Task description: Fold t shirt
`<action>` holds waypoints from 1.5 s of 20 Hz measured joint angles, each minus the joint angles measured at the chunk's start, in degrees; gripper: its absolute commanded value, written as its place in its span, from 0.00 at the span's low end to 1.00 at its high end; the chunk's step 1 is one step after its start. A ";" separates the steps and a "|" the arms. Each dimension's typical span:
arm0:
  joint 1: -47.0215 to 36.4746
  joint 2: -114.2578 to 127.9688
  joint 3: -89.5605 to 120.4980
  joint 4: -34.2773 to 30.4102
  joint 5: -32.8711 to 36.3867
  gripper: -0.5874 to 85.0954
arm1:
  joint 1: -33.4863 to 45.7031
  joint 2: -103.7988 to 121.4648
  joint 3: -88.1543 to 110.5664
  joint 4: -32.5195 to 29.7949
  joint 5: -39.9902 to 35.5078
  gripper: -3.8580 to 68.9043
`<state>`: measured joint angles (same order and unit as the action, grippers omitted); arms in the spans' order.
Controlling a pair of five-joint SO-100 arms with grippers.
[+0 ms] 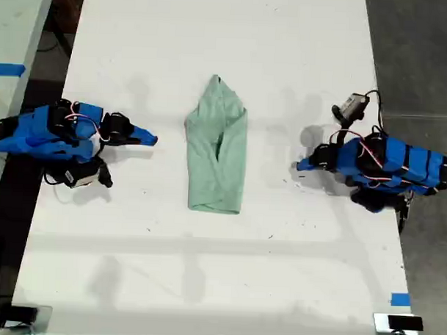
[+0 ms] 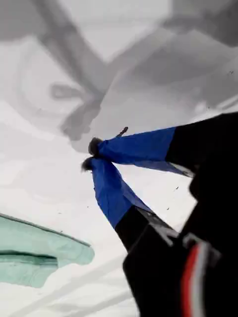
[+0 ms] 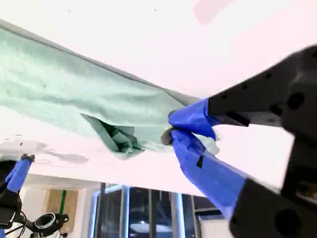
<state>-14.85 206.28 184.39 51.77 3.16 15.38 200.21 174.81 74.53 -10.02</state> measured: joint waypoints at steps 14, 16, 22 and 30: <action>5.89 -34.89 -26.28 -4.66 -3.60 0.18 | -7.56 -37.44 -32.34 3.69 8.35 0.14; 11.34 -54.40 -39.29 -4.66 -6.33 0.22 | -13.01 -59.50 -48.43 0.53 8.53 0.25; 18.11 -106.17 -77.17 5.71 -8.88 0.27 | -21.62 -112.24 -95.19 3.52 6.77 0.34; 20.48 -144.49 -116.28 20.21 -9.76 0.01 | -22.94 -124.63 -101.78 3.34 6.77 0.35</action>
<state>5.62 61.79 68.12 71.98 -6.59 -7.56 75.59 73.04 77.87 -3.25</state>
